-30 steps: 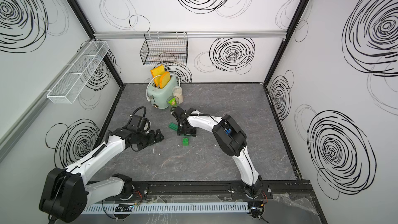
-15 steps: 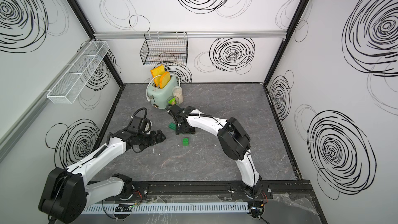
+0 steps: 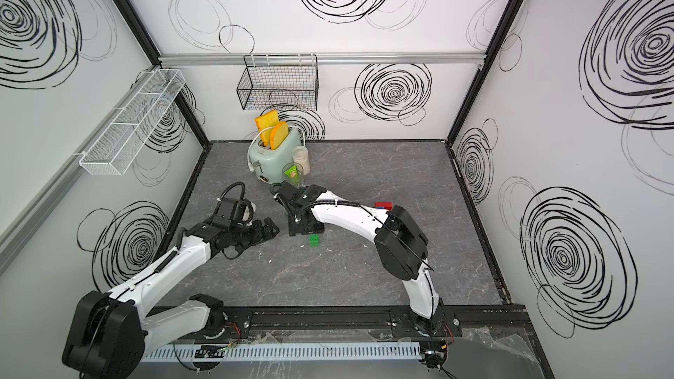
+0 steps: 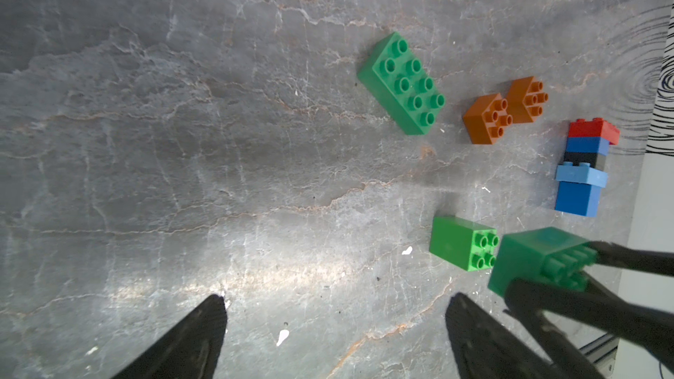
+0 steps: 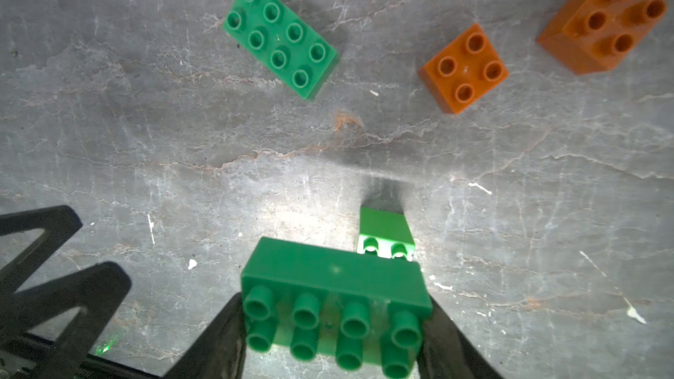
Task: Assemble the letter f with lego
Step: Assemble the lego brick with the lego brick.
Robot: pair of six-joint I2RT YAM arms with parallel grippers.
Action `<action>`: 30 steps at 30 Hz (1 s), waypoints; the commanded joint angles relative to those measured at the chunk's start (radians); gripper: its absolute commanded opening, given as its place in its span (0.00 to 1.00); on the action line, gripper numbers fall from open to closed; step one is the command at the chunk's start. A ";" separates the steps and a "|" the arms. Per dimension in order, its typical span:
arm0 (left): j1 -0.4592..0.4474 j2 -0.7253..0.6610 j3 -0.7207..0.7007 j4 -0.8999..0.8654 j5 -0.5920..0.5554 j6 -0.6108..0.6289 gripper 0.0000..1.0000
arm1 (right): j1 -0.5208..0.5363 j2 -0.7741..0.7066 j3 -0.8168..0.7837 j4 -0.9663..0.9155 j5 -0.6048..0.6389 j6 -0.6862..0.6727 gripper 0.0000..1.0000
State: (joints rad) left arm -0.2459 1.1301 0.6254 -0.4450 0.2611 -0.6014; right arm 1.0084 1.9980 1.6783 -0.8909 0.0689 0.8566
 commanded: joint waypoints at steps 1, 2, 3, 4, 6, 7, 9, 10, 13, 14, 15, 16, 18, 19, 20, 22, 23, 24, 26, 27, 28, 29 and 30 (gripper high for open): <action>0.007 -0.014 -0.010 0.029 -0.004 -0.001 0.98 | 0.003 -0.038 -0.030 -0.037 0.003 0.027 0.57; 0.007 -0.013 -0.010 0.029 -0.003 -0.001 0.98 | 0.002 -0.041 -0.036 -0.036 0.004 0.027 0.57; 0.007 -0.014 -0.010 0.029 -0.002 -0.001 0.98 | 0.002 -0.043 -0.043 -0.035 0.005 0.025 0.57; 0.007 -0.014 -0.010 0.031 -0.002 -0.001 0.98 | 0.000 -0.048 -0.049 -0.034 0.008 0.025 0.57; 0.005 -0.012 -0.012 0.032 -0.002 -0.001 0.98 | -0.002 -0.058 -0.066 -0.029 0.013 0.025 0.57; 0.006 -0.011 -0.013 0.032 -0.002 -0.001 0.98 | -0.004 -0.061 -0.071 -0.027 0.014 0.024 0.57; 0.005 -0.011 -0.013 0.032 -0.001 -0.003 0.98 | -0.010 -0.071 -0.090 -0.022 0.013 0.021 0.57; 0.005 -0.010 -0.013 0.032 -0.002 -0.003 0.98 | -0.011 -0.074 -0.097 -0.018 0.013 0.020 0.57; 0.005 -0.008 -0.013 0.032 -0.003 -0.004 0.98 | -0.020 -0.078 -0.113 -0.006 0.001 0.013 0.57; 0.005 -0.007 -0.014 0.032 -0.005 -0.005 0.98 | -0.020 -0.076 -0.115 -0.005 -0.001 0.012 0.57; 0.005 -0.006 -0.014 0.032 -0.005 -0.004 0.98 | -0.022 -0.076 -0.118 -0.004 -0.005 0.011 0.57; 0.006 -0.006 -0.014 0.032 -0.005 -0.004 0.98 | -0.024 -0.075 -0.124 0.001 -0.008 0.010 0.57; 0.005 -0.006 -0.014 0.032 -0.006 -0.005 0.98 | -0.029 -0.080 -0.143 0.021 -0.025 0.010 0.57; 0.006 -0.006 -0.013 0.031 -0.006 -0.005 0.98 | -0.031 -0.084 -0.152 0.031 -0.031 0.010 0.57; 0.007 -0.006 -0.013 0.031 -0.008 -0.005 0.98 | -0.034 -0.087 -0.159 0.040 -0.034 0.010 0.57; 0.007 -0.006 -0.013 0.031 -0.008 -0.005 0.98 | -0.039 -0.088 -0.168 0.047 -0.040 0.010 0.57; 0.007 -0.006 -0.013 0.029 -0.008 -0.005 0.98 | -0.040 -0.088 -0.170 0.048 -0.041 0.009 0.57; 0.007 -0.005 -0.013 0.029 -0.007 -0.005 0.98 | -0.041 -0.087 -0.172 0.051 -0.045 0.007 0.57; 0.007 -0.004 -0.014 0.030 -0.009 -0.005 0.98 | -0.042 -0.085 -0.169 0.055 -0.047 0.003 0.57; 0.007 -0.001 -0.014 0.031 -0.010 -0.005 0.98 | -0.044 -0.084 -0.168 0.056 -0.050 0.001 0.57; 0.007 -0.001 -0.013 0.031 -0.010 -0.005 0.98 | -0.045 -0.081 -0.166 0.058 -0.054 -0.001 0.57; 0.007 0.000 -0.014 0.031 -0.010 -0.005 0.98 | -0.045 -0.078 -0.165 0.061 -0.060 -0.002 0.57; 0.007 0.001 -0.013 0.031 -0.010 -0.005 0.98 | -0.046 -0.076 -0.164 0.064 -0.064 -0.003 0.57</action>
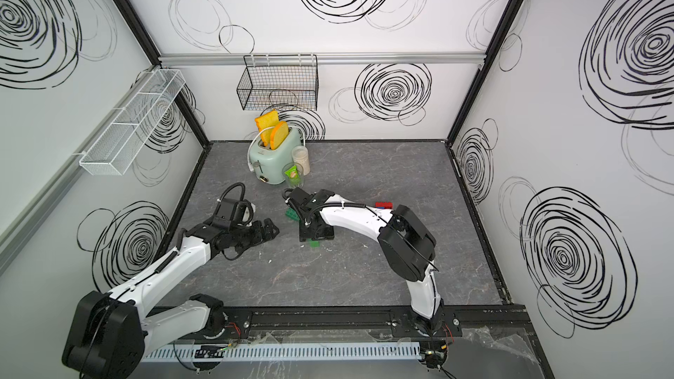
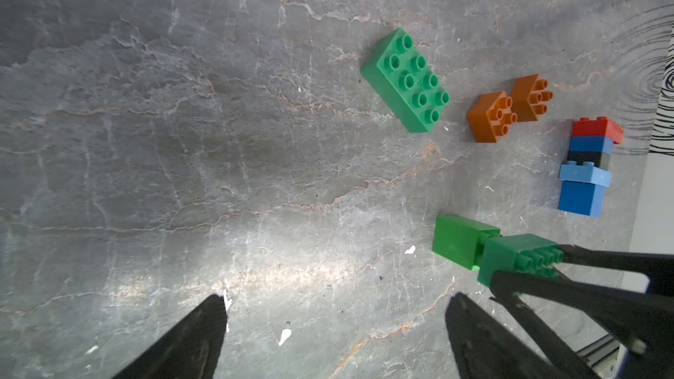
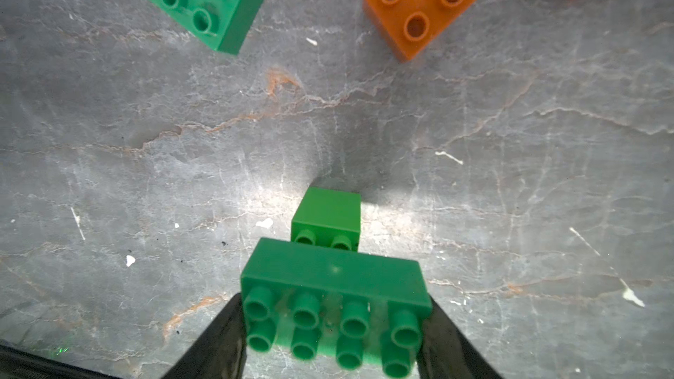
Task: Assemble the letter f with lego
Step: Assemble the lego brick with the lego brick.
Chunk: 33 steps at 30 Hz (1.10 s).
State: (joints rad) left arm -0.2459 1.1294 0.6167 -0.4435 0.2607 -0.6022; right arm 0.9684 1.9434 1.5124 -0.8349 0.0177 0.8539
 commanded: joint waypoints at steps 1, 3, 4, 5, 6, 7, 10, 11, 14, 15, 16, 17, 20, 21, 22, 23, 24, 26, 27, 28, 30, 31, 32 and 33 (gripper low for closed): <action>0.007 0.001 -0.005 0.029 -0.009 -0.004 0.98 | -0.006 -0.021 0.003 0.010 -0.016 -0.001 0.57; 0.007 0.005 -0.005 0.030 -0.009 -0.004 0.98 | -0.006 -0.017 0.005 0.012 -0.019 -0.001 0.57; 0.007 0.006 -0.004 0.030 -0.009 -0.004 0.98 | -0.006 -0.014 0.006 0.013 -0.022 -0.002 0.56; 0.007 0.007 -0.005 0.028 -0.008 -0.004 0.98 | -0.006 -0.012 0.006 0.013 -0.023 -0.003 0.56; 0.007 0.008 -0.005 0.028 -0.008 -0.004 0.98 | -0.006 -0.011 0.007 0.014 -0.024 -0.003 0.56; 0.007 0.009 -0.005 0.028 -0.009 -0.004 0.98 | -0.006 -0.008 0.009 0.013 -0.026 -0.005 0.56; 0.007 0.009 -0.003 0.029 -0.010 -0.004 0.98 | -0.006 -0.004 0.008 0.011 -0.028 -0.009 0.56; 0.007 0.011 -0.003 0.027 -0.010 -0.004 0.98 | -0.006 -0.001 0.009 0.011 -0.029 -0.009 0.56; 0.007 0.013 -0.003 0.027 -0.012 -0.004 0.98 | -0.006 0.006 0.012 0.007 -0.033 -0.013 0.56; 0.007 0.011 -0.003 0.028 -0.012 -0.004 0.98 | -0.006 0.009 0.013 0.006 -0.031 -0.014 0.56; 0.007 0.011 -0.002 0.028 -0.012 -0.004 0.98 | -0.006 0.009 0.012 0.007 -0.031 -0.016 0.56; 0.007 0.012 -0.003 0.027 -0.013 -0.004 0.98 | -0.006 0.011 0.011 0.007 -0.029 -0.018 0.56; 0.007 0.011 -0.003 0.027 -0.014 -0.004 0.98 | -0.009 0.015 0.009 0.008 -0.029 -0.022 0.56; 0.007 0.010 -0.003 0.026 -0.014 -0.004 0.98 | -0.008 0.017 0.009 0.007 -0.029 -0.023 0.56; 0.007 0.009 -0.003 0.026 -0.014 -0.004 0.98 | -0.009 0.018 0.009 0.008 -0.030 -0.024 0.56; 0.007 0.009 -0.003 0.026 -0.014 -0.004 0.98 | -0.008 0.020 0.010 0.007 -0.030 -0.025 0.56; 0.007 0.009 -0.003 0.026 -0.014 -0.004 0.98 | -0.009 0.021 0.010 0.006 -0.030 -0.026 0.56; 0.007 0.010 -0.003 0.027 -0.014 -0.004 0.98 | -0.008 0.025 0.009 0.005 -0.029 -0.029 0.56; 0.007 0.011 -0.002 0.026 -0.015 -0.004 0.98 | -0.008 0.027 0.008 0.005 -0.031 -0.029 0.56; 0.007 0.010 -0.003 0.026 -0.015 -0.004 0.98 | -0.008 0.029 0.009 0.004 -0.030 -0.029 0.56; 0.007 0.010 -0.003 0.026 -0.015 -0.004 0.98 | -0.011 0.029 0.004 0.007 -0.031 -0.030 0.56; 0.007 0.010 -0.002 0.026 -0.014 -0.004 0.98 | -0.011 0.030 0.001 0.010 -0.030 -0.030 0.56; 0.007 0.009 -0.003 0.026 -0.014 -0.004 0.98 | -0.013 0.032 0.002 0.008 -0.029 -0.030 0.56; 0.007 0.009 -0.003 0.026 -0.014 -0.004 0.98 | -0.013 0.031 0.000 0.008 -0.030 -0.031 0.56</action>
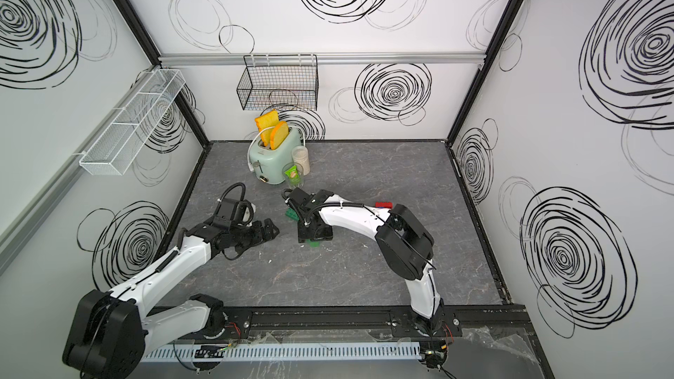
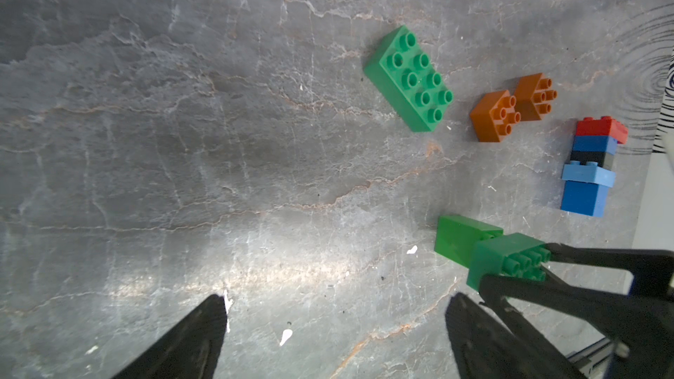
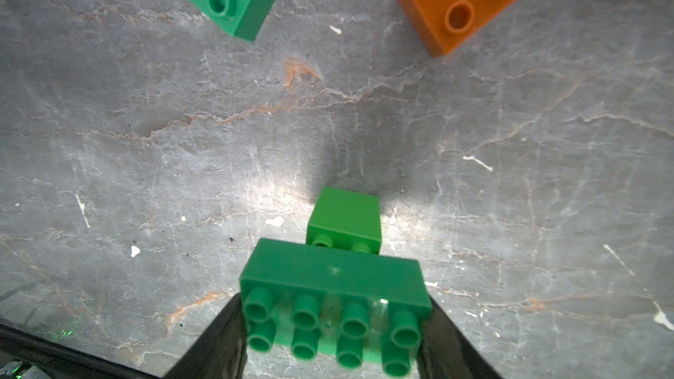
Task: Assemble the letter f with lego
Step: Assemble the lego brick with the lego brick.
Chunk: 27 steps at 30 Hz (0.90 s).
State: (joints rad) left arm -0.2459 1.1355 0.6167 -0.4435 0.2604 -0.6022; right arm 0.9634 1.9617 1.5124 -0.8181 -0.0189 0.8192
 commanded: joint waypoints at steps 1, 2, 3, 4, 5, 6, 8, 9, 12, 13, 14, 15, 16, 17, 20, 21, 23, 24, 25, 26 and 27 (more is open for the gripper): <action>0.007 0.003 -0.002 0.027 -0.013 -0.004 0.98 | -0.009 0.014 0.000 -0.007 0.005 0.003 0.56; 0.007 0.003 -0.002 0.026 -0.014 -0.003 0.98 | -0.012 0.013 0.000 -0.007 0.005 0.002 0.56; 0.007 0.004 -0.003 0.027 -0.014 -0.004 0.98 | -0.012 0.015 0.001 -0.006 0.004 -0.001 0.56; 0.007 0.002 -0.003 0.026 -0.015 -0.004 0.98 | -0.013 0.018 0.004 -0.009 0.004 -0.003 0.56; 0.007 0.001 -0.002 0.026 -0.015 -0.004 0.98 | -0.013 0.021 0.006 -0.012 0.004 -0.005 0.56; 0.007 0.001 -0.003 0.026 -0.014 -0.004 0.98 | -0.014 0.021 0.007 -0.014 0.005 -0.007 0.56; 0.007 0.001 -0.003 0.026 -0.015 -0.004 0.98 | -0.016 0.024 0.003 -0.013 0.001 -0.011 0.56; 0.007 0.001 -0.003 0.026 -0.015 -0.004 0.98 | -0.018 0.025 0.002 -0.013 -0.001 -0.014 0.56; 0.007 0.000 -0.002 0.027 -0.015 -0.004 0.98 | -0.020 0.033 0.005 -0.018 -0.005 -0.021 0.56; 0.008 -0.001 -0.003 0.027 -0.015 -0.004 0.98 | -0.019 0.034 0.006 -0.019 -0.007 -0.026 0.56; 0.008 -0.001 -0.003 0.028 -0.015 -0.004 0.98 | -0.020 0.037 0.005 -0.020 -0.009 -0.029 0.56; 0.008 -0.001 -0.003 0.028 -0.015 -0.004 0.98 | -0.020 0.039 0.005 -0.022 -0.010 -0.032 0.56; 0.008 -0.001 -0.002 0.027 -0.014 -0.004 0.98 | -0.020 0.042 0.005 -0.024 -0.011 -0.034 0.56; 0.008 -0.003 -0.002 0.027 -0.015 -0.004 0.98 | -0.020 0.043 0.005 -0.024 -0.013 -0.036 0.56; 0.010 -0.003 -0.003 0.028 -0.015 -0.004 0.98 | -0.021 0.052 0.006 -0.026 -0.018 -0.043 0.56; 0.010 -0.005 -0.003 0.027 -0.015 -0.004 0.98 | -0.020 0.054 0.005 -0.026 -0.020 -0.044 0.56; 0.011 -0.005 -0.003 0.028 -0.015 -0.004 0.98 | -0.021 0.057 0.005 -0.026 -0.024 -0.046 0.56; 0.010 -0.005 -0.003 0.029 -0.015 -0.004 0.98 | -0.020 0.060 0.005 -0.027 -0.027 -0.046 0.56; 0.011 -0.005 -0.004 0.029 -0.015 -0.004 0.98 | -0.020 0.064 0.006 -0.027 -0.030 -0.047 0.55; 0.012 -0.004 -0.005 0.029 -0.015 -0.004 0.98 | -0.021 0.067 0.004 -0.029 -0.031 -0.048 0.55; 0.013 -0.005 -0.004 0.029 -0.015 -0.004 0.98 | -0.020 0.069 0.002 -0.030 -0.030 -0.047 0.55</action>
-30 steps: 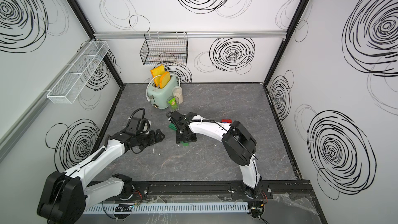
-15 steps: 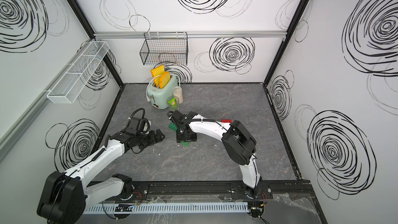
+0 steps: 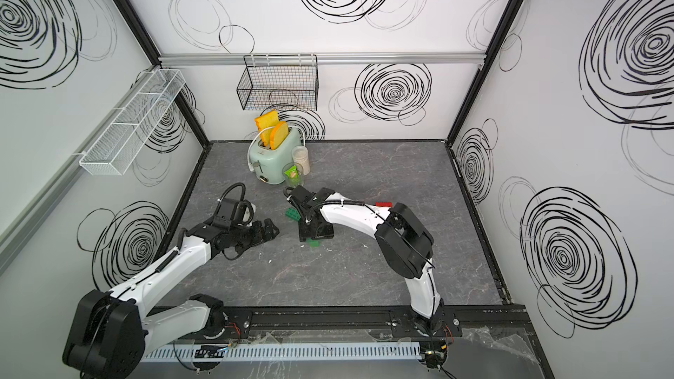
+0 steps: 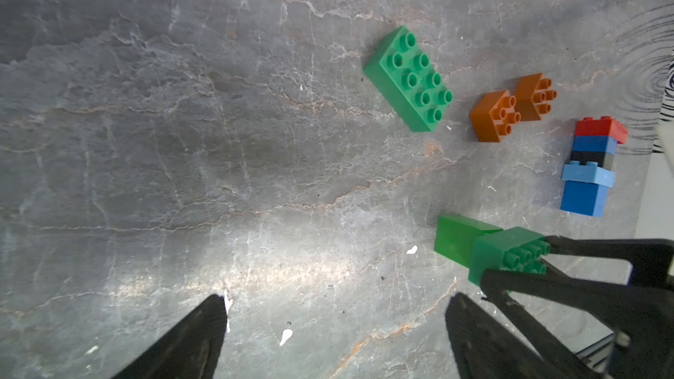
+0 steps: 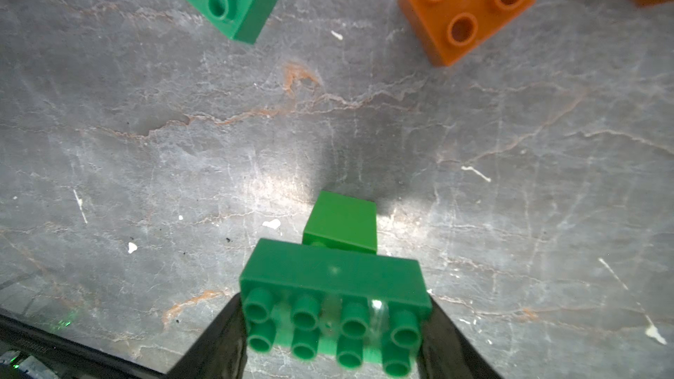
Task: Assemble the letter f with lego
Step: Assemble the lego brick with the lego brick.
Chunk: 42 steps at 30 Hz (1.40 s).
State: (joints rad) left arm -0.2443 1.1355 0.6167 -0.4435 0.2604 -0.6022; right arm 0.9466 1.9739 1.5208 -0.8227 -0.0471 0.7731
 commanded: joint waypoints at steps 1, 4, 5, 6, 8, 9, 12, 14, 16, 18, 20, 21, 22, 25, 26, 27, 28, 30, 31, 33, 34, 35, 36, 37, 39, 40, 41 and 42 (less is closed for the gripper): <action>0.011 -0.005 -0.005 0.029 -0.015 -0.004 0.98 | -0.003 0.060 -0.008 -0.026 -0.004 0.000 0.55; 0.013 -0.006 -0.005 0.030 -0.016 -0.004 0.98 | -0.002 0.067 -0.011 -0.032 -0.006 0.006 0.55; 0.014 -0.007 -0.005 0.030 -0.015 -0.004 0.98 | -0.001 0.067 -0.010 -0.033 -0.007 0.008 0.55; 0.013 -0.007 -0.005 0.031 -0.015 -0.004 0.98 | -0.001 0.069 -0.011 -0.036 -0.005 0.010 0.55; 0.014 -0.007 -0.006 0.031 -0.016 -0.005 0.98 | 0.001 0.071 -0.009 -0.041 -0.002 0.015 0.55; 0.014 -0.007 -0.005 0.031 -0.014 -0.005 0.98 | 0.001 0.075 -0.007 -0.042 -0.004 0.015 0.55; 0.016 -0.007 -0.006 0.031 -0.017 -0.005 0.98 | 0.004 0.087 -0.001 -0.046 -0.007 0.020 0.55; 0.016 -0.005 -0.005 0.031 -0.015 -0.005 0.98 | 0.010 0.099 0.010 -0.057 -0.003 0.021 0.55; 0.016 -0.005 -0.006 0.032 -0.016 -0.006 0.98 | 0.014 0.110 0.021 -0.068 0.006 0.025 0.55; 0.014 -0.005 -0.006 0.031 -0.015 -0.005 0.98 | 0.016 0.113 0.023 -0.072 0.006 0.029 0.56; 0.014 -0.007 -0.006 0.030 -0.016 -0.007 0.98 | 0.016 0.117 0.023 -0.075 0.009 0.035 0.56; 0.013 -0.007 -0.006 0.030 -0.015 -0.005 0.98 | 0.017 0.117 0.021 -0.078 0.010 0.037 0.56; 0.012 -0.009 -0.006 0.031 -0.015 -0.005 0.98 | 0.016 0.117 0.021 -0.079 0.008 0.037 0.56; 0.010 -0.008 -0.006 0.030 -0.016 -0.005 0.98 | 0.016 0.118 0.011 -0.077 0.000 0.037 0.56; 0.010 -0.009 -0.005 0.031 -0.016 -0.005 0.98 | 0.016 0.119 0.009 -0.079 0.000 0.037 0.56; 0.009 -0.010 -0.006 0.032 -0.016 -0.005 0.98 | 0.016 0.120 0.006 -0.081 -0.001 0.038 0.56; 0.007 -0.010 -0.005 0.029 -0.016 -0.005 0.98 | 0.015 0.119 0.000 -0.082 -0.005 0.035 0.56; 0.004 -0.011 -0.006 0.029 -0.016 -0.005 0.98 | 0.010 0.117 -0.009 -0.087 -0.011 0.033 0.55; 0.004 -0.011 -0.005 0.030 -0.016 -0.005 0.98 | 0.008 0.116 -0.012 -0.091 -0.010 0.030 0.55; 0.003 -0.012 -0.006 0.031 -0.018 -0.005 0.98 | 0.004 0.117 -0.011 -0.107 0.005 0.026 0.55; 0.003 -0.011 -0.006 0.031 -0.018 -0.005 0.98 | 0.002 0.120 -0.012 -0.111 0.002 0.024 0.55; 0.003 -0.011 -0.005 0.031 -0.018 -0.005 0.98 | -0.001 0.124 -0.010 -0.114 -0.002 0.023 0.55; 0.003 -0.011 -0.006 0.031 -0.018 -0.007 0.98 | 0.001 0.131 -0.008 -0.119 -0.002 0.023 0.55; 0.003 -0.013 -0.007 0.031 -0.017 -0.007 0.98 | 0.001 0.139 -0.004 -0.124 -0.002 0.024 0.55; 0.003 -0.016 -0.006 0.029 -0.017 -0.007 0.98 | -0.001 0.151 0.000 -0.127 -0.015 0.026 0.55; 0.001 -0.017 -0.007 0.029 -0.018 -0.007 0.98 | -0.001 0.153 0.004 -0.129 -0.020 0.026 0.55; 0.001 -0.017 -0.006 0.029 -0.020 -0.007 0.98 | 0.001 0.158 0.009 -0.134 -0.019 0.026 0.55; 0.001 -0.017 -0.006 0.029 -0.020 -0.007 0.98 | 0.001 0.165 0.016 -0.143 -0.016 0.027 0.55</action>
State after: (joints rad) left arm -0.2405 1.1347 0.6151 -0.4423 0.2565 -0.6025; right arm 0.9459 2.0232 1.5848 -0.8845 -0.0666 0.7853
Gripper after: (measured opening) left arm 0.981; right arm 0.651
